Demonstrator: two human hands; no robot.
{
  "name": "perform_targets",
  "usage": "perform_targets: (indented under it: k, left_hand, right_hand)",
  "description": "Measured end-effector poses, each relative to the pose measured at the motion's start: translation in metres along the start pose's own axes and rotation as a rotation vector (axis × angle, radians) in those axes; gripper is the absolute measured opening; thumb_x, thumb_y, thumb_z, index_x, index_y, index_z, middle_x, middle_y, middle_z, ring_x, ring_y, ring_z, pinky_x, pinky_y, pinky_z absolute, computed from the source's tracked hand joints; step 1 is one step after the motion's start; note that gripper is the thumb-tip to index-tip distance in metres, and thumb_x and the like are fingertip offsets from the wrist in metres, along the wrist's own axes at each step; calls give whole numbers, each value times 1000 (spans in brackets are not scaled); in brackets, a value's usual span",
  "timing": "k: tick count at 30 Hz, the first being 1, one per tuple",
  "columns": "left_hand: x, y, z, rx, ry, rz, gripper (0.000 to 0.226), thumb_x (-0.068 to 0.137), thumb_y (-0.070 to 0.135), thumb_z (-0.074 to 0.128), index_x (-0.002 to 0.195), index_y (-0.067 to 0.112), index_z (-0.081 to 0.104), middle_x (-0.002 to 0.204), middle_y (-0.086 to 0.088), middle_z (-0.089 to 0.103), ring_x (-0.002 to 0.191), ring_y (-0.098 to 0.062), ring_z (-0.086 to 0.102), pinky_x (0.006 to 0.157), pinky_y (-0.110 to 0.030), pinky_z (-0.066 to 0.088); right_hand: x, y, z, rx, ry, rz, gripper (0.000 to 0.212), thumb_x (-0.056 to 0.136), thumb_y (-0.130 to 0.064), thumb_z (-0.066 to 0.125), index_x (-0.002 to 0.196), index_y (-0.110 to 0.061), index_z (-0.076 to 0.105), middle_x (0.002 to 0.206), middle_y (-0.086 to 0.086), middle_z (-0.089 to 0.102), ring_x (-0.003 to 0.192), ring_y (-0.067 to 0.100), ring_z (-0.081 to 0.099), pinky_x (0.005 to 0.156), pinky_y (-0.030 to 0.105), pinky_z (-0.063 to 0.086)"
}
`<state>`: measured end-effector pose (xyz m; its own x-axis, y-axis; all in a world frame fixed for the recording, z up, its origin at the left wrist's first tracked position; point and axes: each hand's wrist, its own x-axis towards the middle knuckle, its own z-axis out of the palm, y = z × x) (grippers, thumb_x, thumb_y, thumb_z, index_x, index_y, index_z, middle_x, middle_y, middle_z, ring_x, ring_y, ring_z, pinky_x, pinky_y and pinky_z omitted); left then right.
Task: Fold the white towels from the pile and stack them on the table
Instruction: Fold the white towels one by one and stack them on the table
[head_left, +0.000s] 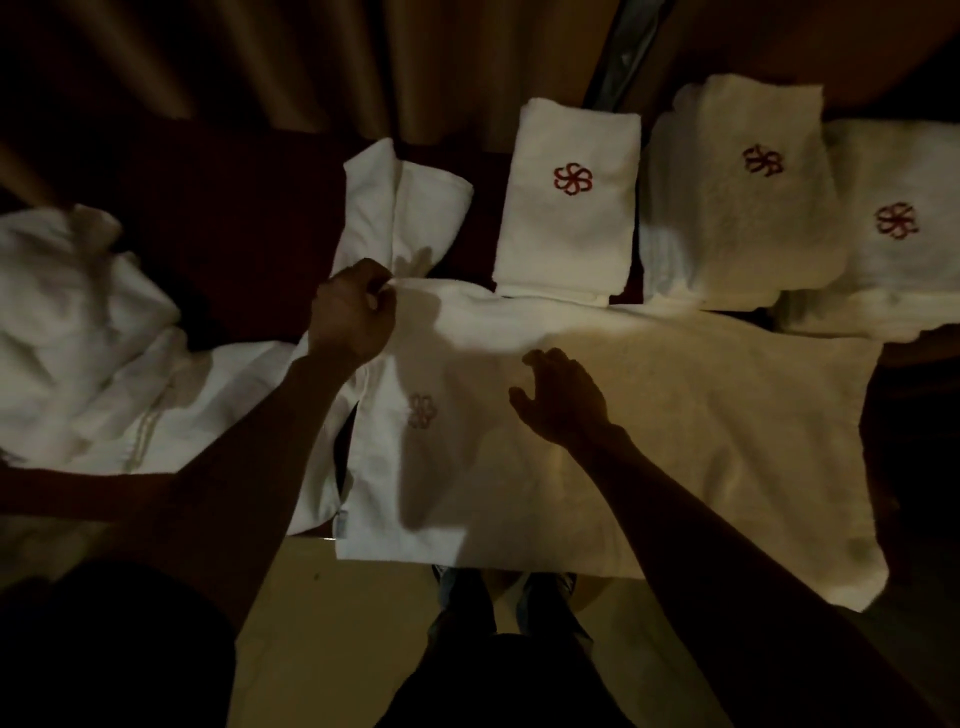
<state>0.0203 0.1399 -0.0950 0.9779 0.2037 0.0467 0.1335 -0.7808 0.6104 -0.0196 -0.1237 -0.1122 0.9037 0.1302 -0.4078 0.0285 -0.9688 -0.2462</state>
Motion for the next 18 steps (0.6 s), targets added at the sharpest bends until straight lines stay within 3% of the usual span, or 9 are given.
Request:
perform_targets:
  k: [5,8,10,13,15,18]
  left_hand:
    - [-28,-14,-13,-234,-132,-100,7,85,23,64,90,27,64,91,8,69,67,-17,73,66,-42,62]
    - [-46,-19,-19,-330,-222,-140,19,86,10,71,83,28,68,91,8,68,69,-16,74,69,-43,63]
    - [-59,-23,-22,-272,-256,-107,25,83,6,72,82,30,68,88,10,70,74,-13,72,74,-35,62]
    - [-79,-26,-24,-148,-271,-23,19,81,4,71,85,23,72,89,1,74,80,-18,70,75,-17,52]
    - [-93,-28,-24,-78,-283,40,11,79,8,68,86,13,75,88,-3,74,82,-22,69,75,-13,46]
    - [-111,-37,-22,-36,-307,78,18,76,17,65,87,10,77,88,-5,74,81,-20,69,75,-11,42]
  right_hand:
    - [-10,-14,3,-73,-111,18,56,96,-42,60,144,-17,44,134,8,56,118,26,59,93,37,51]
    - [-11,-14,13,-62,-150,3,57,93,-47,63,138,-15,49,139,9,50,124,27,53,101,40,48]
    - [-13,-11,22,-34,-156,-7,65,89,-52,66,140,-15,47,147,9,43,136,28,42,110,45,41]
    - [-21,-2,32,-62,-197,-4,84,88,-56,64,154,-18,28,163,8,19,151,28,14,118,51,29]
    - [-27,4,38,-105,-173,-17,86,90,-57,62,156,-19,22,166,7,13,153,29,7,119,52,27]
    - [-41,4,42,-143,-126,23,81,91,-56,61,154,-22,24,166,8,10,152,34,6,117,56,28]
